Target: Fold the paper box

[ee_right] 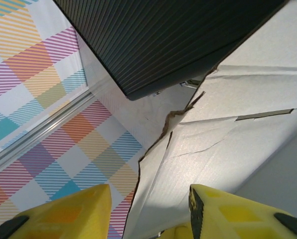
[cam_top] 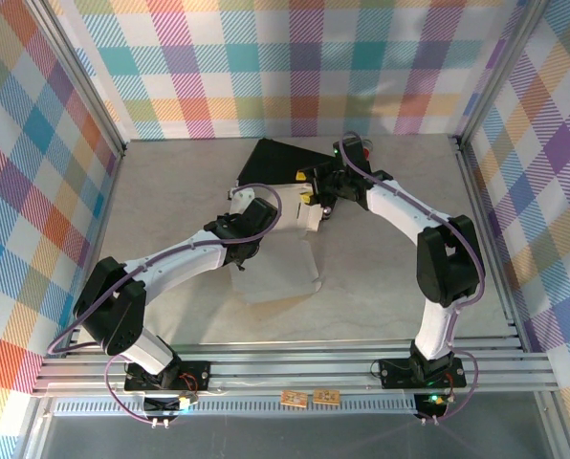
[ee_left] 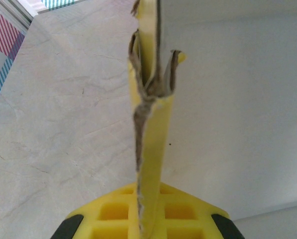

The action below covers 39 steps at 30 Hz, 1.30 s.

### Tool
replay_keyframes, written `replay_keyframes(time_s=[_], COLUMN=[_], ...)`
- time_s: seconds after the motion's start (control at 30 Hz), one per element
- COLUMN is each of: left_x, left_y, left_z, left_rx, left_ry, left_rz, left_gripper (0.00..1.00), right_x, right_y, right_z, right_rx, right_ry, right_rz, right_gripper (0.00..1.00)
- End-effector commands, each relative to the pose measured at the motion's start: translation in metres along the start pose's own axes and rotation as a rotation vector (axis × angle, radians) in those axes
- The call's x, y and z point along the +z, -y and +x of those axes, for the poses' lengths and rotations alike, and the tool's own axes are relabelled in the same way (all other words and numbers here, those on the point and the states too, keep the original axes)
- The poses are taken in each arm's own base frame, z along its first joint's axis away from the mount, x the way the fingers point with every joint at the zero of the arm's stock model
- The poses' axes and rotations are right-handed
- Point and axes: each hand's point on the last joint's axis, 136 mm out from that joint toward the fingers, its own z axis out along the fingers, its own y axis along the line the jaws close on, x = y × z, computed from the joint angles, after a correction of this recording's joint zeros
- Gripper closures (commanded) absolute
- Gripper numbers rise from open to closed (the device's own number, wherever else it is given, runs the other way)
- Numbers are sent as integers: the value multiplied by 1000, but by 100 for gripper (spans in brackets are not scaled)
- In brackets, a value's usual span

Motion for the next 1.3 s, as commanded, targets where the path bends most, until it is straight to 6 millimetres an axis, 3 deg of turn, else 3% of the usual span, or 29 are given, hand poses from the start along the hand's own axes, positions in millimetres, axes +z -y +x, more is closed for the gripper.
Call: replay_keyframes(time_s=[0.0,0.3,0.5,0.63,0.77,0.83,1.07,1.27], left_x=[2,2,2,-4,-18,-22,-26,-27], left_y=[-5,-5,-5,0,10,6,-3,1], left_z=[0,-1,-4,-15,-30,-33,-30,-30], left_rx=[-5,-14,6,51,106,98,16,16], left_ry=[11,13,31,94,199,231,288,317], left_rz=[-29,-32,-45,-70,-131,-184,-249,-248], left_gripper=[100,100,100,100,100,100,100,100], right_x=[9,12,0,2,8,8,-4,2], right_y=[12,30,25,27,41,47,55,70], right_z=[2,6,13,17,21,23,32,35], right_rx=[-15,-20,-53,-78,-79,-81,-125,-107], right_ry=[-28,-43,-37,-62,-82,-83,-53,-79], right_rz=[14,37,4,0,-11,-21,-75,-63], right_gripper=[58,68,76,80,89,93,95,96])
